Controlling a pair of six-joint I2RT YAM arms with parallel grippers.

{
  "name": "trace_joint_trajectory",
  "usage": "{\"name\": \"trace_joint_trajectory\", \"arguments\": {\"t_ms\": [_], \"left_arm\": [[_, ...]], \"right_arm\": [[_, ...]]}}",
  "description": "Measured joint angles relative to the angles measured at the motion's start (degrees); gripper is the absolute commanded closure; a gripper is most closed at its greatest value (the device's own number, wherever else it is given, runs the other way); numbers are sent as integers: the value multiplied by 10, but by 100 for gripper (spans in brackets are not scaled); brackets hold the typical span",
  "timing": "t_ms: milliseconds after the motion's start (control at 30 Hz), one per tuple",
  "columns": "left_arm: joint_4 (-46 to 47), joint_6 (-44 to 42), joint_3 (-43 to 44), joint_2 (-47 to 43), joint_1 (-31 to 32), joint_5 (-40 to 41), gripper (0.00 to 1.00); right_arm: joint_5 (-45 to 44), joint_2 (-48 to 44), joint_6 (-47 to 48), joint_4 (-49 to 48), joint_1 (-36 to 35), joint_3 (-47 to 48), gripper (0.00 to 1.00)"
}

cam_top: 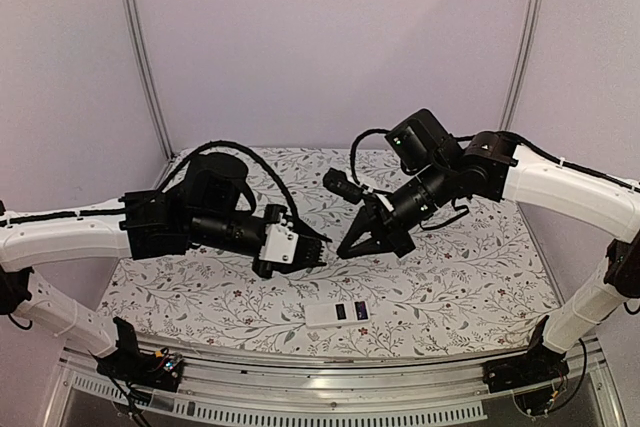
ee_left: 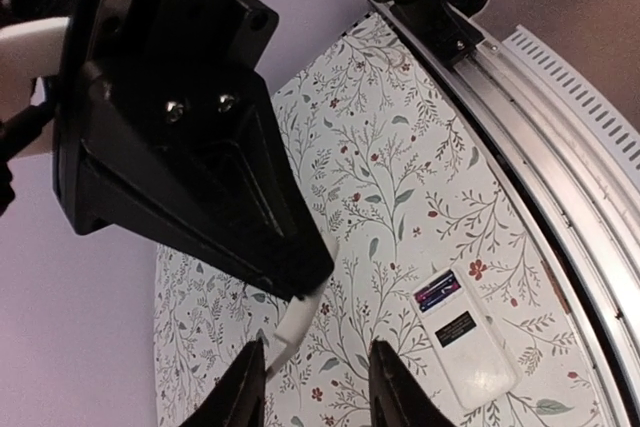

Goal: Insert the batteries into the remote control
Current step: Pass from the right arm to the left, then pass from the left arm to the right

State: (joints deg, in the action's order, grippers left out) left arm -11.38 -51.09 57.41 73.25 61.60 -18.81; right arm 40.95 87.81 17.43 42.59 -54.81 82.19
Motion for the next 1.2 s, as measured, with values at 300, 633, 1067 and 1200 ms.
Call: {"name": "trace_joint_trajectory", "arguments": {"t_ms": [300,633,1067,1200], "left_arm": [[24,-3,0,8,0,6,93],[14,6,-2,10,1,0,100],[30,217,-2,10,3,40,100],[30,271,-2,10,3,38,100]], "right_arm": [[3,0,0,7,-2,0,100],[3,1,-1,9,0,0,92],[-115,-29,4,-22,-8,-5,58],[-136,-34,16,-32,-8,-11,62]]}}
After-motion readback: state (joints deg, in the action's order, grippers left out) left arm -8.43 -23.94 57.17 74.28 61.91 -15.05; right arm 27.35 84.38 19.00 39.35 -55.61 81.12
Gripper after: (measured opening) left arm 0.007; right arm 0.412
